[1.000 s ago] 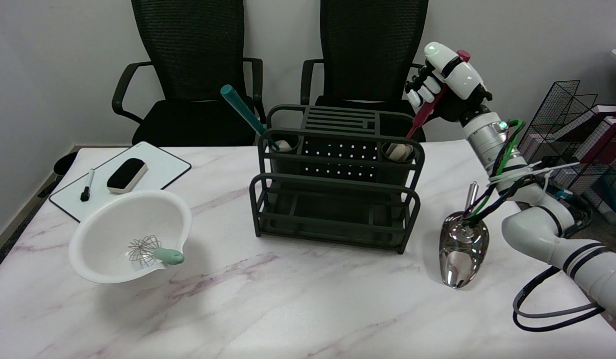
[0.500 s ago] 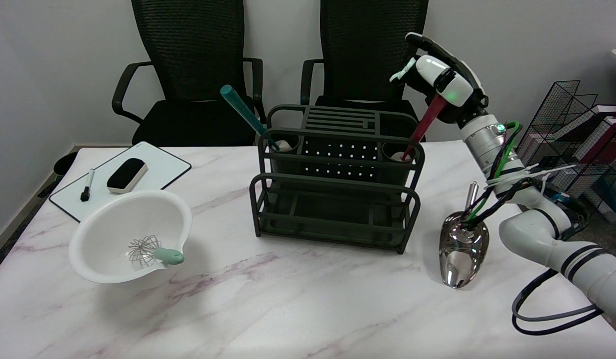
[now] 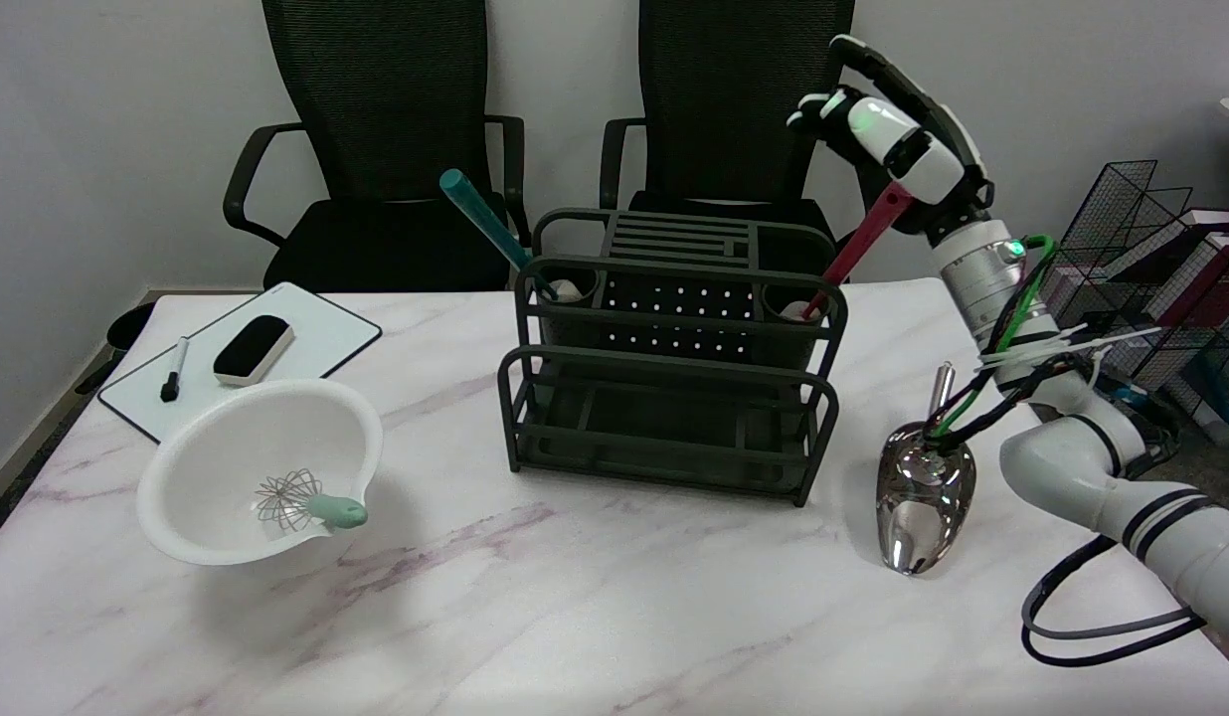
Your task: Place the pink sponge bottle brush into the kitchen storage rack.
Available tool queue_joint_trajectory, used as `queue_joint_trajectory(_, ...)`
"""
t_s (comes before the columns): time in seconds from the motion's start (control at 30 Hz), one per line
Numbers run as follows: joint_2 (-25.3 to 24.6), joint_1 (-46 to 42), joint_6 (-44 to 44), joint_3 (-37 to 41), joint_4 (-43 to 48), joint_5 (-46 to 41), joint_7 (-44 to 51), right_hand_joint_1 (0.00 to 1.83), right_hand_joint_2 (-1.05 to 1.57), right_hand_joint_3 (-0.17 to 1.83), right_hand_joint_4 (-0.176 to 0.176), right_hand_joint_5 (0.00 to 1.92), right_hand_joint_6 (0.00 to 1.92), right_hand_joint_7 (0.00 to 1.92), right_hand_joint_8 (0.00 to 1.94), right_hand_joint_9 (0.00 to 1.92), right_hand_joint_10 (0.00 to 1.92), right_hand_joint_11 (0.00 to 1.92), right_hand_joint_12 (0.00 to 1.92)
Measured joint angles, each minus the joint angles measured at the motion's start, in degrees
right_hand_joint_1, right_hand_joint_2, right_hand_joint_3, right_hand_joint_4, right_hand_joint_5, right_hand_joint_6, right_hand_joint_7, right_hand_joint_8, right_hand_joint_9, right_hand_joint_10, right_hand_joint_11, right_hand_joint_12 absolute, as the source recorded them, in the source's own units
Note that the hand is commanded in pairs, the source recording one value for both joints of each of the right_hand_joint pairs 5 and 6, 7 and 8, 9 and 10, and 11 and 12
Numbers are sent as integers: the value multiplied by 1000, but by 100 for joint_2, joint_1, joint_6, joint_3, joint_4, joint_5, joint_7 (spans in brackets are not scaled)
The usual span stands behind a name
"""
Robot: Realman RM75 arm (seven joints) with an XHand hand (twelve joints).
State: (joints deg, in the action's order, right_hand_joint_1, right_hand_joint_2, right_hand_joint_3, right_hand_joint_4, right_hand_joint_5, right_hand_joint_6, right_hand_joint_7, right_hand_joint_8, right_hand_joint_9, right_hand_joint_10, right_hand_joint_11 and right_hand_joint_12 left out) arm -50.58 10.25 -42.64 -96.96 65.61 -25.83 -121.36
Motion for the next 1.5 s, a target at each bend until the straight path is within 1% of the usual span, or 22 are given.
queue_joint_trajectory(0.13,-6,-47,-140,133,10,-3,6,1088,495,1111,0,534,534,1025,1025,746,746,612,612)
queue_joint_trajectory(0.23,-13,-99,-219,249,43,-4,11,1081,495,1116,0,548,548,1027,1027,755,755,600,600)
queue_joint_trajectory(0.3,-20,-155,-273,336,71,-5,16,1077,499,1112,0,566,566,1032,1032,782,782,609,609)
queue_joint_trajectory(0.4,-32,-245,-356,458,118,-14,22,1072,503,1094,0,594,594,1053,1053,890,890,646,646)
queue_joint_trajectory(0.47,-39,-307,-416,529,149,-28,25,1063,513,1067,0,644,644,1078,1078,1042,1042,734,734)
queue_joint_trajectory(0.53,-51,-395,-491,606,181,-53,30,1058,533,1048,0,666,666,1091,1091,1121,1121,797,797)
queue_joint_trajectory(0.67,-81,-575,-661,778,238,-108,40,1043,605,1008,0,706,706,1145,1145,1266,1266,1020,1020)
queue_joint_trajectory(0.73,-97,-653,-752,853,260,-132,45,1040,617,1002,0,717,717,1155,1155,1286,1286,1113,1113)
queue_joint_trajectory(0.8,-116,-750,-873,935,284,-155,50,1036,640,988,0,734,734,1166,1166,1296,1296,1152,1152)
queue_joint_trajectory(0.97,-158,-946,-1193,1075,316,-224,61,1035,656,970,0,744,744,1176,1176,1300,1300,1193,1193)
queue_joint_trajectory(1.0,-167,-983,-1256,1097,317,-243,63,1033,669,959,0,748,748,1185,1185,1323,1323,1264,1264)
queue_joint_trajectory(1.03,-179,-1032,-1332,1125,318,-273,68,1029,694,944,0,753,753,1209,1209,1368,1368,1402,1402)
queue_joint_trajectory(1.07,-188,-1075,-1388,1145,317,-296,74,1024,723,930,0,759,759,1243,1243,1411,1411,1457,1457)
queue_joint_trajectory(1.2,-242,-1297,-1633,1224,319,-408,134,1013,778,912,0,788,788,1301,1301,1472,1472,1519,1519)
queue_joint_trajectory(1.33,-312,-1542,-1872,1254,357,-490,205,1001,787,946,0,824,824,1319,1319,1485,1485,1523,1523)
queue_joint_trajectory(1.5,-427,-1898,-2223,1163,450,-574,362,1000,776,955,0,822,822,1318,1318,1478,1478,1513,1513)
